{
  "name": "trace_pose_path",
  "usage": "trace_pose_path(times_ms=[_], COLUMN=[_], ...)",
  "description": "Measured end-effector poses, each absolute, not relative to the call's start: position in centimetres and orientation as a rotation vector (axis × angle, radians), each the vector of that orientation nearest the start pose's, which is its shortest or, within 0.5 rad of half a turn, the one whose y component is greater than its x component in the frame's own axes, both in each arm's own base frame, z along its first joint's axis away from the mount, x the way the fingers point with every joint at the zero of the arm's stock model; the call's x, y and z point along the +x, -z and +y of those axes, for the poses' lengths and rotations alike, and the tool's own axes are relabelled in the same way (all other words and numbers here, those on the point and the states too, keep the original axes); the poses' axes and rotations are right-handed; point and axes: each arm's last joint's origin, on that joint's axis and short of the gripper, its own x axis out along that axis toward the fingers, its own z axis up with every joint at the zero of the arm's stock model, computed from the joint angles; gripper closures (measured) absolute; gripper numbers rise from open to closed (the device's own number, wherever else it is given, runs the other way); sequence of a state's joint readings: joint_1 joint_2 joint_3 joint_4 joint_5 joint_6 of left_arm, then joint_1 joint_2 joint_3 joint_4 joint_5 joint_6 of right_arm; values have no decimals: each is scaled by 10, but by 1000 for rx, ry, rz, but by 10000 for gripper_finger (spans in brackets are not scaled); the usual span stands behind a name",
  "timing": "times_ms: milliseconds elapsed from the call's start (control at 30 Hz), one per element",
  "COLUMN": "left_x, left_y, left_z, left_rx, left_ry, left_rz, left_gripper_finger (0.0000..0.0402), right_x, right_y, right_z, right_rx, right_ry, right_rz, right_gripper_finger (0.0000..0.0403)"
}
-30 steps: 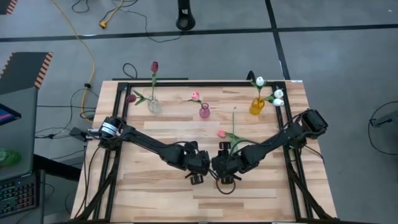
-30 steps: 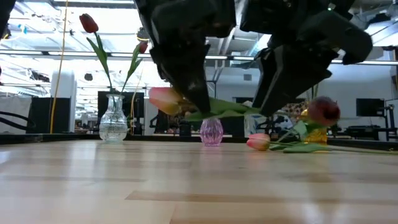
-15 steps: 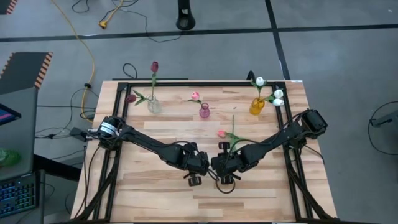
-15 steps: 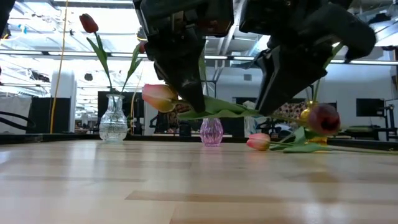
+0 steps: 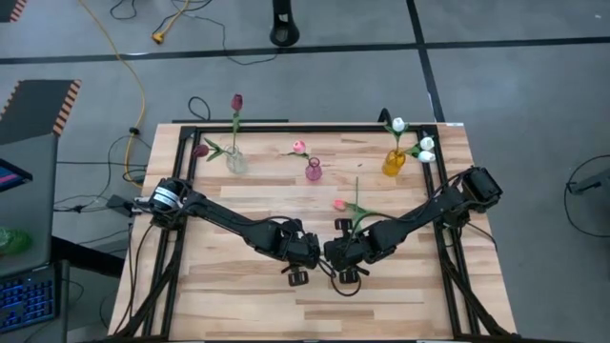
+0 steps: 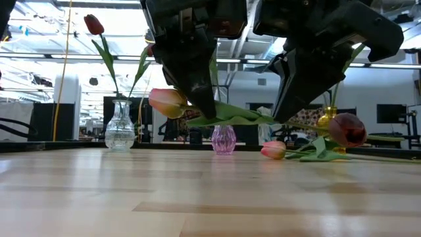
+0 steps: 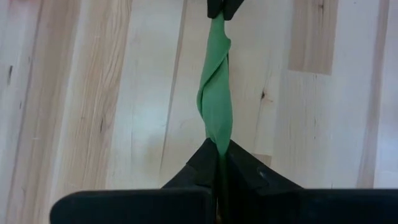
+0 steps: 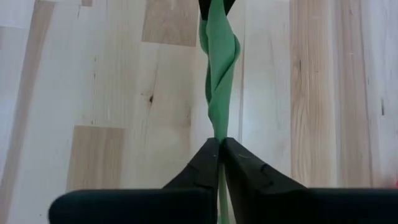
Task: Sort flowers into vase by color
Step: Put the bottom pink flower into the purple vase
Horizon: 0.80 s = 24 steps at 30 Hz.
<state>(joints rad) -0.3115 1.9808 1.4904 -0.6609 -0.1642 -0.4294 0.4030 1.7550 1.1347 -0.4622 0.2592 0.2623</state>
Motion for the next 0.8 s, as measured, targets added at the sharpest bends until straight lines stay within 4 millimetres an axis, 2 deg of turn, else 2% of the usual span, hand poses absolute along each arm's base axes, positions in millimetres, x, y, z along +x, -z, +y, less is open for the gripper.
trace_pose_path(times_ms=[300, 667, 800], left_x=[391, 391, 391], left_y=[-196, -196, -196], left_z=[-121, -121, -121], left_rx=[-111, -110, -110], left_ry=[-113, -115, -115], left_rz=[1114, 1110, 1109], left_gripper_finger=[399, 399, 399], right_x=[323, 323, 323], right_y=[-185, -185, -185], right_z=[130, 130, 130], right_rx=[-113, -106, -105], right_ry=[4, -5, -5], right_rz=[1025, 1027, 1028], right_gripper_finger=[343, 291, 284])
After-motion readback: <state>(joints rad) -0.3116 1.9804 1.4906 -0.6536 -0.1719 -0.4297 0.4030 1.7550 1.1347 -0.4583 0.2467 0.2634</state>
